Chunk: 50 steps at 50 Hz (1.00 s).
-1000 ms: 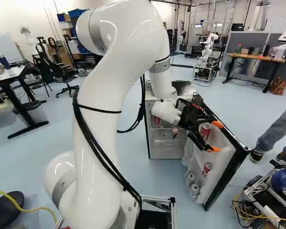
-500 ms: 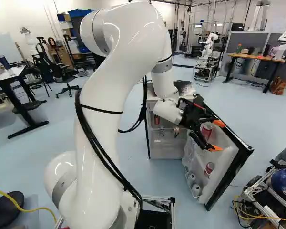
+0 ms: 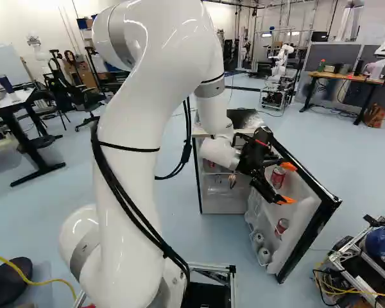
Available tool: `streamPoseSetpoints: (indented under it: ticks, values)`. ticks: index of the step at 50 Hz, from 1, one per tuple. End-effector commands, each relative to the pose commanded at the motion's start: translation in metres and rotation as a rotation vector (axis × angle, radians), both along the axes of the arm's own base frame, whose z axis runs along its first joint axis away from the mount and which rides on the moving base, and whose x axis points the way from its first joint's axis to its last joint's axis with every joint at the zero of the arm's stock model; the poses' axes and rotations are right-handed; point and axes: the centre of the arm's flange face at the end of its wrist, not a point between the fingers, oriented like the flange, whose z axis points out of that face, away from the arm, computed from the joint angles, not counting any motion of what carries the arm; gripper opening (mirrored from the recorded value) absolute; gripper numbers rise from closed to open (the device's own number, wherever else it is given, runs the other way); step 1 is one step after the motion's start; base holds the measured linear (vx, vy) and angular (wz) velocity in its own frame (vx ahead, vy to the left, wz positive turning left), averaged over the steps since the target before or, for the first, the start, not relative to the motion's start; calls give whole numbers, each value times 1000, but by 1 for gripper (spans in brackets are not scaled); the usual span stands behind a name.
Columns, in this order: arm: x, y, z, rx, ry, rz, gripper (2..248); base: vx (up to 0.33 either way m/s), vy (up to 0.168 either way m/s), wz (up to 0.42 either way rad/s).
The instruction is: Grab a drink from the fridge
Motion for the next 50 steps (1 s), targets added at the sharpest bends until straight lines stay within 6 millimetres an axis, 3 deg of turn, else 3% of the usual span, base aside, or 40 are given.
streamPoseSetpoints:
  ticks: [50]
  values:
    - [-41, 96, 14, -45, 126, 643, 247, 0, 0, 0]
